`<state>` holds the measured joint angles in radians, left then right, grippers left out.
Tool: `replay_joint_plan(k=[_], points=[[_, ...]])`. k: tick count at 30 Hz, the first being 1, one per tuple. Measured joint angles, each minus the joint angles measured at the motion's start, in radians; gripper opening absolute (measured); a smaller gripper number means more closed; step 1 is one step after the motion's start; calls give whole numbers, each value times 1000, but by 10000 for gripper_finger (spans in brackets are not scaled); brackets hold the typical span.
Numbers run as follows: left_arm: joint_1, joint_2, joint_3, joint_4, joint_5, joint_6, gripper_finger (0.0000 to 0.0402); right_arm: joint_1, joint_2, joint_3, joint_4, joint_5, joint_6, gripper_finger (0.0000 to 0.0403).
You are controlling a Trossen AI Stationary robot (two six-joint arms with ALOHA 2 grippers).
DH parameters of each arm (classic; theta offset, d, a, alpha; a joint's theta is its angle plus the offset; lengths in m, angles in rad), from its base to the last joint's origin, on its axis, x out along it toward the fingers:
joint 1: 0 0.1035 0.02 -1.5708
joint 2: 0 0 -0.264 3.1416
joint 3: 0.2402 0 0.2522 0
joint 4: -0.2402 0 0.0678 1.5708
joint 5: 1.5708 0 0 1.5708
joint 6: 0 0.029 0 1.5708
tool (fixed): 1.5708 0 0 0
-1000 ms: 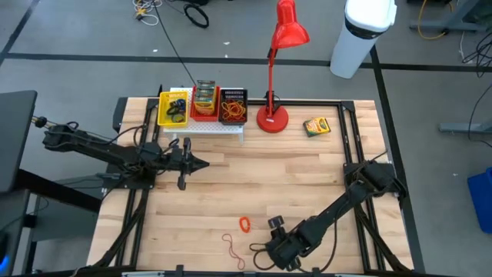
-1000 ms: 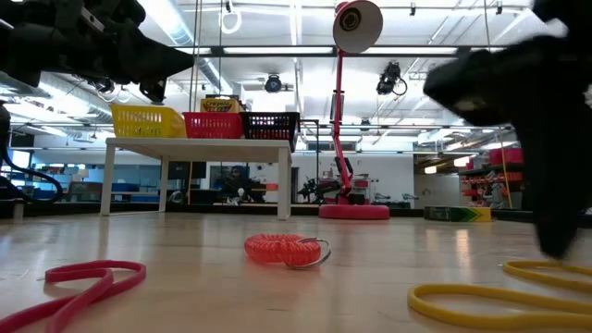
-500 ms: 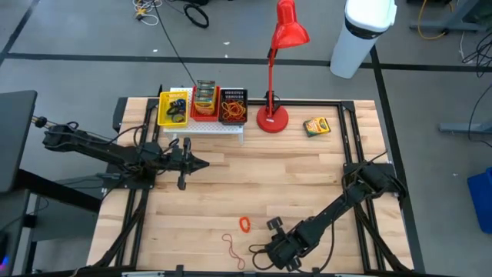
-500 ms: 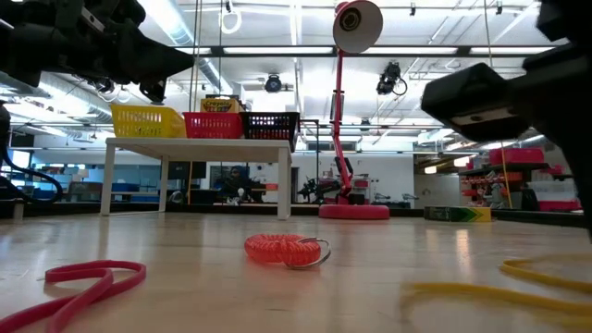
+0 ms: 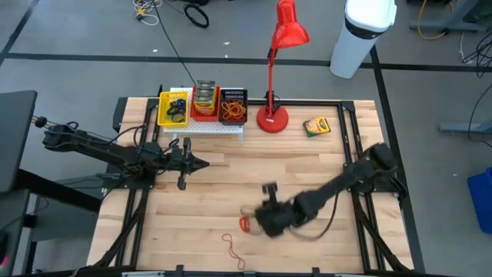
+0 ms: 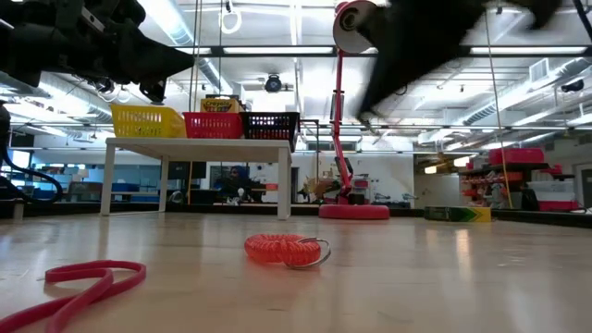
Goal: Pick & Place Office Desk Supplies
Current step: Put the yellow rubber band into the black bin on the shelf
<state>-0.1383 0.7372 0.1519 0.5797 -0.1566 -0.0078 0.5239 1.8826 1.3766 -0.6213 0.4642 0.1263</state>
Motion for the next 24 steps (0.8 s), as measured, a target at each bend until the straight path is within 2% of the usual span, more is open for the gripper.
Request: replay_joint_plan(k=[5, 10, 18, 24], points=[[0, 0, 0, 0, 0, 0, 12, -115, -137, 2, 67, 114, -61, 3], [0, 0, 0, 0, 0, 0, 12, -283, -218, 3, 240, 146, -165, 2], [0, 0, 0, 0, 0, 0, 12, -621, -201, 46, 445, -29, -287, 1], [0, 0, 0, -1, 0, 0, 12, -774, -127, 124, 535, -185, -304, 1]])
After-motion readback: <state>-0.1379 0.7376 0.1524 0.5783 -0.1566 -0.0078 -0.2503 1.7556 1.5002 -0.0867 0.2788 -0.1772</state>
